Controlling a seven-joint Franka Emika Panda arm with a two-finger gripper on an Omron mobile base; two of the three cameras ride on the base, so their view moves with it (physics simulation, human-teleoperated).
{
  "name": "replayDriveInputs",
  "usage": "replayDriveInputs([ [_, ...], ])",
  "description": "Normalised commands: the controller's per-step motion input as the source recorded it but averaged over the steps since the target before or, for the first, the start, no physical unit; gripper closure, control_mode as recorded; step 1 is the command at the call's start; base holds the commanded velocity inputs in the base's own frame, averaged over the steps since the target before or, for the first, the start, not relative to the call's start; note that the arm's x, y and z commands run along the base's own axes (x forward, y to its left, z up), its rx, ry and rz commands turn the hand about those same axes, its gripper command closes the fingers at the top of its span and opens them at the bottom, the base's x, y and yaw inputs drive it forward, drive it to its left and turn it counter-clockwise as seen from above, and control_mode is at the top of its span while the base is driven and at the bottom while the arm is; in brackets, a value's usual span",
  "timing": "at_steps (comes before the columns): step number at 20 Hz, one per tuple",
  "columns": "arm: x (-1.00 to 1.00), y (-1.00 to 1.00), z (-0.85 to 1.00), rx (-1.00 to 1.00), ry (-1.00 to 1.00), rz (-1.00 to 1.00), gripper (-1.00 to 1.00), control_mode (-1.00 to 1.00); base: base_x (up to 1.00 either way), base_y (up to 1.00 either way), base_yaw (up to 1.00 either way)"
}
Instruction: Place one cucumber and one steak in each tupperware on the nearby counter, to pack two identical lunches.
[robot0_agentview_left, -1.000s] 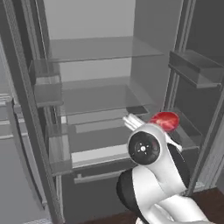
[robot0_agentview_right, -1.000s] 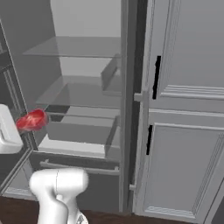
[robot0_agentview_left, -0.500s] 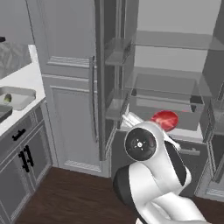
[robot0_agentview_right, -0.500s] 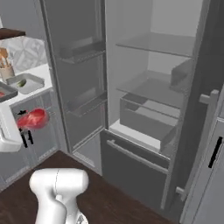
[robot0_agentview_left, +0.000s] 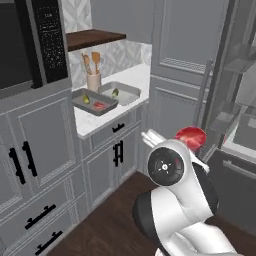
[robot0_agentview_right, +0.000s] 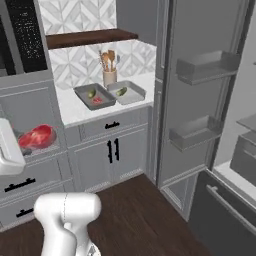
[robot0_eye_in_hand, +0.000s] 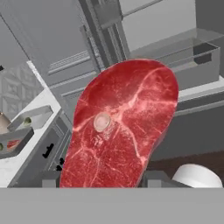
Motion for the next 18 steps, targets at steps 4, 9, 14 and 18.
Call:
replayDriveInputs([
  [4, 0.00, 0.00, 0.00, 0.00, 0.00, 0.00, 1.00, 1.00, 1.00, 0.37, 0.20],
  [9, 0.00, 0.00, 0.00, 0.00, 0.00, 0.00, 1.00, 1.00, 1.00, -0.10, -0.01],
  [14, 0.00, 0.00, 0.00, 0.00, 0.00, 0.00, 1.00, 1.00, 0.99, -0.60, 0.00],
  [18, 0.00, 0.00, 0.00, 0.00, 0.00, 0.00, 1.00, 1.00, 0.97, -0.57, 0.00],
])
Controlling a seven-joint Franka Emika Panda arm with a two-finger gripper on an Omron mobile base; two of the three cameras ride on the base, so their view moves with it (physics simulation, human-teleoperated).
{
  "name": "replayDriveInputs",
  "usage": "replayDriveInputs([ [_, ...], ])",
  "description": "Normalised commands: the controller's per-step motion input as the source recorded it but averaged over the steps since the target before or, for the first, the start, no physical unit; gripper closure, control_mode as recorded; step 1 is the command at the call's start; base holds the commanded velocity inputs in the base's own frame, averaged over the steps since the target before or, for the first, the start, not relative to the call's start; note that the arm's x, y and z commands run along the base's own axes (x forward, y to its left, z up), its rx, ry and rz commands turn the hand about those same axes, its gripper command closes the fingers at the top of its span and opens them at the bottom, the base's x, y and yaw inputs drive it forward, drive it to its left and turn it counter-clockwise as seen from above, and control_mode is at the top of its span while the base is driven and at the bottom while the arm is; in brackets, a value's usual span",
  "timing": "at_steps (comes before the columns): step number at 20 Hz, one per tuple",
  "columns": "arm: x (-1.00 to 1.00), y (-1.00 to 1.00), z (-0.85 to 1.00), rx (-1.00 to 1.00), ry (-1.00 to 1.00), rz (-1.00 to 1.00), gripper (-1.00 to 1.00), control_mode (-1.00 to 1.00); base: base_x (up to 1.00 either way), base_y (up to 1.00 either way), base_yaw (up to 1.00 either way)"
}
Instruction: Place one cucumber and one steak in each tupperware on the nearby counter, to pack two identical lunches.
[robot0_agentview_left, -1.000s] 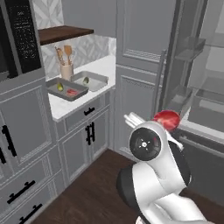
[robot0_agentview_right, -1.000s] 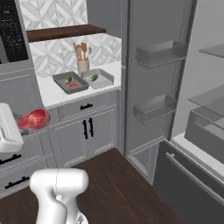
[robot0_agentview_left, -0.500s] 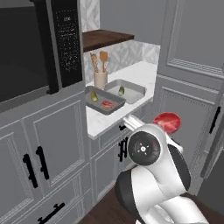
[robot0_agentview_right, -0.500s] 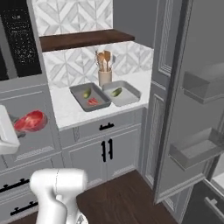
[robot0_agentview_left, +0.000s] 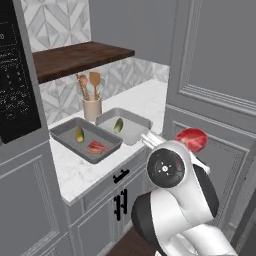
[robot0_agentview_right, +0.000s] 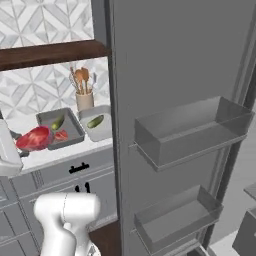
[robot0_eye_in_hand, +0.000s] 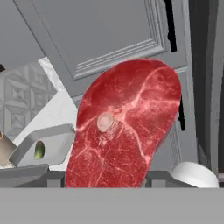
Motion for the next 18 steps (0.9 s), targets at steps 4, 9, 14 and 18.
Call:
replayDriveInputs([
  [4, 0.00, 0.00, 0.00, 0.00, 0.00, 0.00, 1.00, 1.00, 1.00, 0.17, 0.00],
  [9, 0.00, 0.00, 0.00, 0.00, 0.00, 0.00, 1.00, 1.00, 1.00, 0.05, -0.01],
  [14, 0.20, 0.00, -0.08, 0.02, 0.02, 0.01, 1.00, -1.00, 0.80, -0.18, 0.00],
  [18, 1.00, -0.06, -0.48, 0.18, 0.18, 0.07, 1.00, -1.00, 0.00, 0.00, 0.00],
])
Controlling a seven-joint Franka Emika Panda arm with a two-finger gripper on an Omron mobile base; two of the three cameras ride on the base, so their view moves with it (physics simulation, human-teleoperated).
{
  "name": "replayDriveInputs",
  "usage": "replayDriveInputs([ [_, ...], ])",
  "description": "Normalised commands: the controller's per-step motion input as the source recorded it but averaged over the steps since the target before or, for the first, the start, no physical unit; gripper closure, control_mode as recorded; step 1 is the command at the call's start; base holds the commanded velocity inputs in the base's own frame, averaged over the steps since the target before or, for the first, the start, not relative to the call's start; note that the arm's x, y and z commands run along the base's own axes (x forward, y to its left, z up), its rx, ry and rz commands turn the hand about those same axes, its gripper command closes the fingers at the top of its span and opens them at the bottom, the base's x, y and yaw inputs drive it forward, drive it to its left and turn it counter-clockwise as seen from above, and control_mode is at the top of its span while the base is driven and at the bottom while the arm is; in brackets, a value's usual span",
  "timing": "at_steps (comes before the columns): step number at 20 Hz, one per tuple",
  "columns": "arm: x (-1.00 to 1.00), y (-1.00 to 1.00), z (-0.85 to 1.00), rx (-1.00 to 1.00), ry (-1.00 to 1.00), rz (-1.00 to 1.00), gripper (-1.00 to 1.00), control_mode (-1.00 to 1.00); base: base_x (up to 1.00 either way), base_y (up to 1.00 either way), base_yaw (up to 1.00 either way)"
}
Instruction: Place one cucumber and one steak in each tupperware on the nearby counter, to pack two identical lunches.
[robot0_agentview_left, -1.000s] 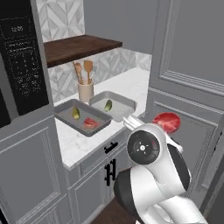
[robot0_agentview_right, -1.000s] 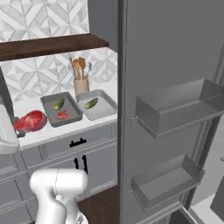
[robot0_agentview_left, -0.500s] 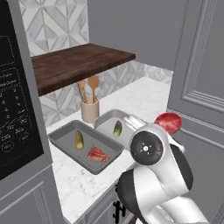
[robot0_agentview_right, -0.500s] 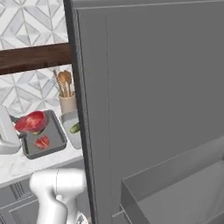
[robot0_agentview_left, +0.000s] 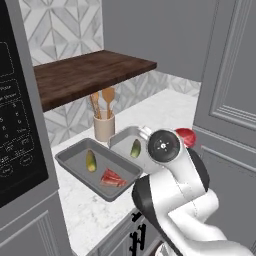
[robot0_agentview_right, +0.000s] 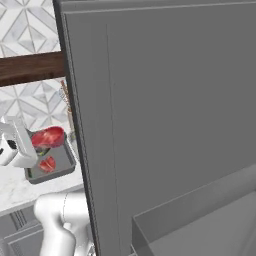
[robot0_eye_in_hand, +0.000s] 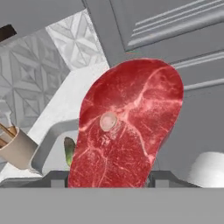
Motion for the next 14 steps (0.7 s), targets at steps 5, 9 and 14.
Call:
replayDriveInputs([
  [5, 1.00, -0.38, -0.44, 0.24, 0.28, 0.05, 1.00, -1.00, 0.00, 0.00, 0.00],
  [9, 1.00, -0.39, -0.34, 0.25, 0.28, 0.03, 1.00, -1.00, 0.00, 0.00, 0.00],
  [14, 1.00, 0.00, -0.17, 0.25, 0.10, 0.11, 1.00, -1.00, 0.00, 0.00, 0.00],
])
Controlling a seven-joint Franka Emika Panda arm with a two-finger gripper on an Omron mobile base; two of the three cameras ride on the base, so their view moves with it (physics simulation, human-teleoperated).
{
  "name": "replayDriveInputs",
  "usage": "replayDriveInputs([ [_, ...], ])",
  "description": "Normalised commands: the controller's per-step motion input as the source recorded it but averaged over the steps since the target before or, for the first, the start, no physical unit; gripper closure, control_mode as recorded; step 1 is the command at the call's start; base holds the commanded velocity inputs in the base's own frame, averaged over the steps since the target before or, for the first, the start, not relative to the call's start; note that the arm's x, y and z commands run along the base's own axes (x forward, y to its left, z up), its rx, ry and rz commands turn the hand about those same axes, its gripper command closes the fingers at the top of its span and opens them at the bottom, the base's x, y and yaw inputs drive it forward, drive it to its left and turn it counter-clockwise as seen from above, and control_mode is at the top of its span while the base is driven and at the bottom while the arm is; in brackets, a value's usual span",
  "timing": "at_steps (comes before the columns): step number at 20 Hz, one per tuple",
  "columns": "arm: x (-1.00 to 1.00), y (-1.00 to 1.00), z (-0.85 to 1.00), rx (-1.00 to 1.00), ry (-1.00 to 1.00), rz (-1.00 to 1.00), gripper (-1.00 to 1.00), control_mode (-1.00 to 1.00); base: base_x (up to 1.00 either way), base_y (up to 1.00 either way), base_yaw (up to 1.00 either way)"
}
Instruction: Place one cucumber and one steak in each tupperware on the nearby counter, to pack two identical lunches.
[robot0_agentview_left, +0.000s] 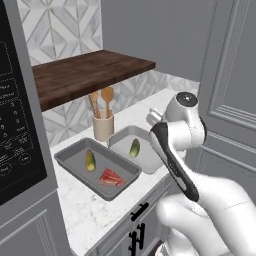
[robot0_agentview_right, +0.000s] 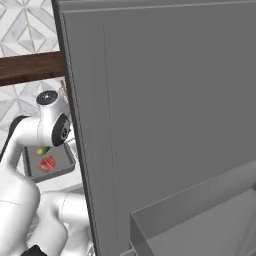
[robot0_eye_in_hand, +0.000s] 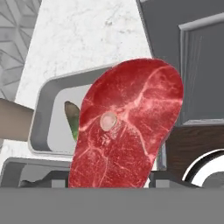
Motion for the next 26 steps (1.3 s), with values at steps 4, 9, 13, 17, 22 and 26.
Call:
replayDriveInputs([
  [4, 1.00, 0.14, -0.53, 0.16, 0.08, 0.13, 1.00, -1.00, 0.00, 0.00, 0.00],
  [9, 1.00, 0.01, -0.91, 0.02, 0.17, 0.07, 1.00, -1.00, 0.00, 0.00, 0.00],
  [13, 0.97, 0.00, -0.89, -0.12, 0.19, 0.00, -1.00, -1.00, 0.00, 0.00, 0.00],
  [17, 0.70, 0.03, -0.12, -0.04, 0.07, -0.12, -1.00, -1.00, 0.00, 0.00, 0.00],
  [22, 0.06, 0.25, 0.31, 0.00, 0.03, -0.11, -1.00, -1.00, 0.00, 0.00, 0.00],
  [26, -0.70, 0.30, 0.76, 0.00, 0.00, -0.05, -1.00, -1.00, 0.00, 0.00, 0.00],
])
